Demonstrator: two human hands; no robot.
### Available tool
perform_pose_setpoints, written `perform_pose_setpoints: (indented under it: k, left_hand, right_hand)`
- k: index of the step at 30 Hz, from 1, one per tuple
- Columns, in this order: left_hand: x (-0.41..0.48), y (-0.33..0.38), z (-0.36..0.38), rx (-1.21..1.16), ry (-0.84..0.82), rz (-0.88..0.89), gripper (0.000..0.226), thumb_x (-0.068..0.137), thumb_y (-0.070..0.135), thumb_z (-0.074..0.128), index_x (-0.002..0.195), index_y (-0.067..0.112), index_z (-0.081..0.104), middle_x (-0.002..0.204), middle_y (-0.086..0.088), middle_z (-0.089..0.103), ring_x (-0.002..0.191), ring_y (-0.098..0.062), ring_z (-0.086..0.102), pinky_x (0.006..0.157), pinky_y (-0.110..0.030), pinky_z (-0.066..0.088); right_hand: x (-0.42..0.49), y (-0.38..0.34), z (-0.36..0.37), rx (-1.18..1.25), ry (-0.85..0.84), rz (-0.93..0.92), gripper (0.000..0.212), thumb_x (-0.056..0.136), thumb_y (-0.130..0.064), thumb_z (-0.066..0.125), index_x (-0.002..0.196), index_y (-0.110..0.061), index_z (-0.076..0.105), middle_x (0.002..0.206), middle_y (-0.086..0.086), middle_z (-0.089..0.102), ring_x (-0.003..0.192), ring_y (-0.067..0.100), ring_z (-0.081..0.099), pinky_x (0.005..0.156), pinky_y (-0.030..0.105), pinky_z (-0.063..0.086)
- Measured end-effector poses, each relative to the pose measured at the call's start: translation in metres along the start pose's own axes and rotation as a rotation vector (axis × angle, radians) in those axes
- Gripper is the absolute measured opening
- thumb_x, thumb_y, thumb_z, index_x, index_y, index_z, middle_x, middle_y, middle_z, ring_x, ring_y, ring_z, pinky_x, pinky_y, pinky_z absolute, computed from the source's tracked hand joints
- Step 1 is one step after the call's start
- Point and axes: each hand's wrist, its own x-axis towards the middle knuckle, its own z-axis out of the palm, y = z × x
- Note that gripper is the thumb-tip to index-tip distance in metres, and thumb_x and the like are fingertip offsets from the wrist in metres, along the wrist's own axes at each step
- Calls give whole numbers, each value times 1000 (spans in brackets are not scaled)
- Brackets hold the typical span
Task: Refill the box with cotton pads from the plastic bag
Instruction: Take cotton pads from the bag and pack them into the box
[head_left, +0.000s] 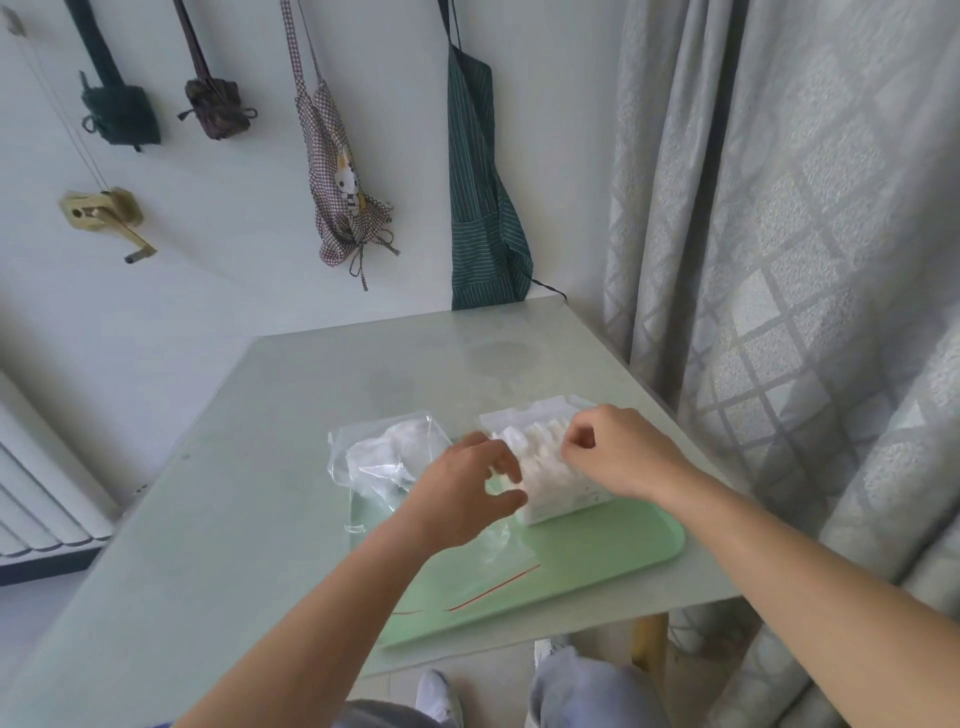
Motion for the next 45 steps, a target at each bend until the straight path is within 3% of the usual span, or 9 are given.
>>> perform_pose_setpoints:
  k: [4, 9, 14, 19, 27, 31, 36, 40, 45]
  left_hand:
    - [-46, -7, -21, 187, -160, -64, 26, 71, 51, 75, 82, 31, 61, 87, 13, 56, 80, -4, 52, 74, -26, 47]
    - [-83, -31, -14, 501, -240, -136, 56, 69, 57, 72, 115, 36, 46, 112, 8, 49, 105, -17, 47, 81, -32, 47]
    - [-90, -42, -11, 334, 42, -212, 15, 87, 31, 60, 102, 31, 58, 101, 11, 59, 88, -17, 62, 75, -35, 54]
    - [-84, -26, -17, 23, 298, -227, 3, 84, 24, 63, 83, 27, 64, 79, 13, 66, 66, -7, 62, 64, -26, 53]
    - [-86, -3, -46, -960, 130, -386, 11, 88, 16, 68, 94, 8, 71, 88, -10, 74, 80, -24, 73, 64, -28, 55]
    - [-90, -32, -53, -975, 314, -611, 13, 91, 17, 60, 87, 9, 69, 74, -5, 69, 59, -18, 62, 54, -23, 46]
    - [-86, -77, -45, -1200, 431, -965, 10, 93, 7, 51, 84, 5, 56, 83, -9, 51, 75, -27, 57, 73, -40, 56]
    - [-78, -88, -38, -1258, 389, -984, 7, 93, 3, 47, 90, 0, 52, 100, -18, 48, 78, -35, 62, 81, -48, 56]
    - [-70, -95, -34, -1287, 389, -997, 4, 94, 8, 49, 92, 5, 51, 107, -21, 55, 72, -29, 64, 62, -37, 56]
  right_hand:
    - [-28, -27, 10, 202, -378, -78, 14, 87, -22, 57, 82, -15, 69, 76, -2, 76, 64, 15, 72, 59, 24, 48]
    - [-49, -47, 34, 163, -611, -93, 29, 87, -9, 45, 98, -13, 71, 89, -1, 78, 81, 15, 75, 76, 29, 54]
    - [-64, -62, 54, 132, -650, -191, 38, 90, -10, 49, 120, -21, 70, 122, -7, 69, 112, 5, 63, 100, 26, 47]
    - [-69, -75, 79, -41, -518, -294, 55, 95, -16, 35, 150, -20, 36, 161, -6, 26, 145, 14, 29, 117, 28, 26]
    - [-30, -89, 100, -83, -369, -303, 48, 98, -7, 33, 144, -20, 37, 121, 1, 59, 89, 14, 57, 76, 17, 46]
    - [-9, -90, 114, -82, -308, -329, 54, 100, -14, 37, 153, -18, 24, 145, 10, 37, 130, 25, 44, 105, 26, 37]
    - [12, -102, 128, 315, -231, -166, 39, 96, -6, 54, 135, -7, 51, 125, 13, 59, 113, 29, 60, 93, 29, 50]
    - [15, -115, 133, 980, -453, 217, 10, 95, 0, 56, 102, -3, 64, 98, 21, 63, 67, 24, 65, 49, 23, 52]
    - [23, -117, 140, 446, -236, -71, 10, 84, -7, 68, 91, -13, 71, 90, 10, 68, 77, 27, 67, 56, 27, 49]
